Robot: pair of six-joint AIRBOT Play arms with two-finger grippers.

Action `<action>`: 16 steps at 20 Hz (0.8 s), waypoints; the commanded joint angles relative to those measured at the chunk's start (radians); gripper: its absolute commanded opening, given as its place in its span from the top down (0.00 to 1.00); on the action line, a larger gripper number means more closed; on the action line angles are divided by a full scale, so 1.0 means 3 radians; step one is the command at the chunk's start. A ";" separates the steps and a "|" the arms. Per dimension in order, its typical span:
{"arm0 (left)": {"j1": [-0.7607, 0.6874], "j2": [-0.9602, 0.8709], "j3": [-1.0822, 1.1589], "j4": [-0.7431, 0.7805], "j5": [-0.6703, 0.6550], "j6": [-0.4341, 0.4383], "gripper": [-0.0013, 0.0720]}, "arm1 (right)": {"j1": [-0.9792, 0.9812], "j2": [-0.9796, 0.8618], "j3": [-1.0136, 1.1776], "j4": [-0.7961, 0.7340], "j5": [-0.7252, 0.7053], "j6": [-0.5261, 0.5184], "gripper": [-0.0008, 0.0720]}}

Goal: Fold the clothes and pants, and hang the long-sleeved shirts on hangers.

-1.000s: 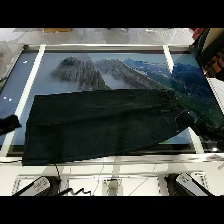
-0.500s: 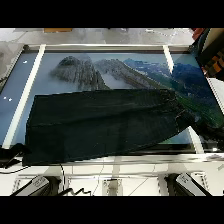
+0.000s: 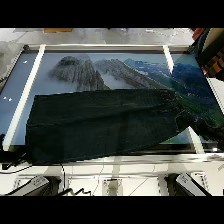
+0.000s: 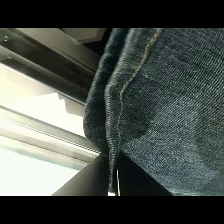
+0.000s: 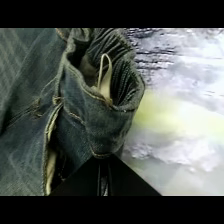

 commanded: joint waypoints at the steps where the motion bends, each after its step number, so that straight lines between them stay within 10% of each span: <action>1: 0.0004 -0.0009 0.0076 -0.0136 -0.0277 0.0264 0.95 | 0.0000 0.0078 0.0047 0.0015 0.0107 -0.0003 0.93; 5: 0.0008 -0.0010 0.0462 -0.0959 -0.1063 0.1043 0.95 | -0.0001 0.0369 0.0239 -0.0031 0.0266 0.0065 0.93; 10: 0.0008 -0.0010 0.0863 -0.2153 -0.1245 0.1214 0.95 | -0.0003 0.0910 0.0612 -0.0224 0.0415 0.0399 0.93; 16: 0.0009 -0.0010 0.0918 -0.2412 -0.1250 0.1227 0.95 | -0.0001 0.1490 0.0885 -0.0871 0.0443 0.0924 0.93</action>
